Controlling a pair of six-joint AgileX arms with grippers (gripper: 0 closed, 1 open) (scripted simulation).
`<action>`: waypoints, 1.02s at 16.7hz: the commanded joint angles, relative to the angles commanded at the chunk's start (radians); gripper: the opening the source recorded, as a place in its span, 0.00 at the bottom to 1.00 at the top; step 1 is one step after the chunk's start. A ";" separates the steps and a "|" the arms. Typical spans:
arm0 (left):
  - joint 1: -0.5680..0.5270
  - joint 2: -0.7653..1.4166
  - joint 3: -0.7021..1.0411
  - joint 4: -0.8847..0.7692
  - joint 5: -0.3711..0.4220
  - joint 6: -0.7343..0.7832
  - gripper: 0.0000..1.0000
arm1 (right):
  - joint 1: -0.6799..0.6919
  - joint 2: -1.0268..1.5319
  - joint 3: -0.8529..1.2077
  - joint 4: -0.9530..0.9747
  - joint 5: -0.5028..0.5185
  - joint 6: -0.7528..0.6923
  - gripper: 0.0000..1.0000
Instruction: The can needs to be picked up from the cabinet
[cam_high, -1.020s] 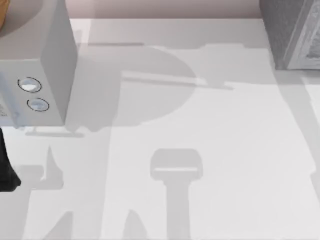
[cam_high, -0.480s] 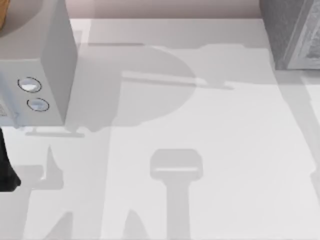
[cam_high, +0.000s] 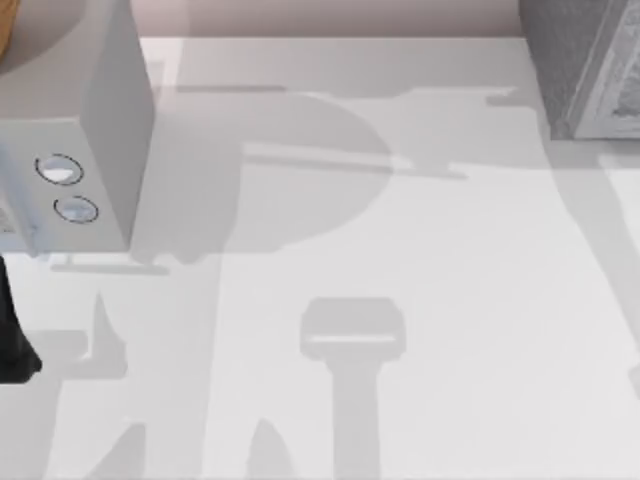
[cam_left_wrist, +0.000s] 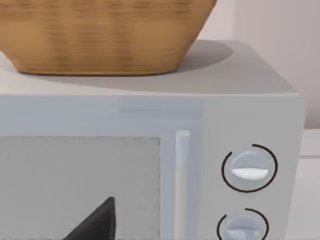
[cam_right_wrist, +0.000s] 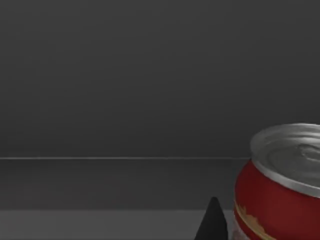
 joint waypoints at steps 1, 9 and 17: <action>0.000 0.000 0.000 0.000 0.000 0.000 1.00 | 0.016 -0.036 0.005 -0.042 0.015 -0.001 0.00; 0.000 0.000 0.000 0.000 0.000 0.000 1.00 | 0.138 -0.328 0.042 -0.382 0.134 -0.001 0.00; 0.000 0.000 0.000 0.000 0.000 0.000 1.00 | 0.123 -0.371 -0.023 -0.355 0.127 0.000 0.00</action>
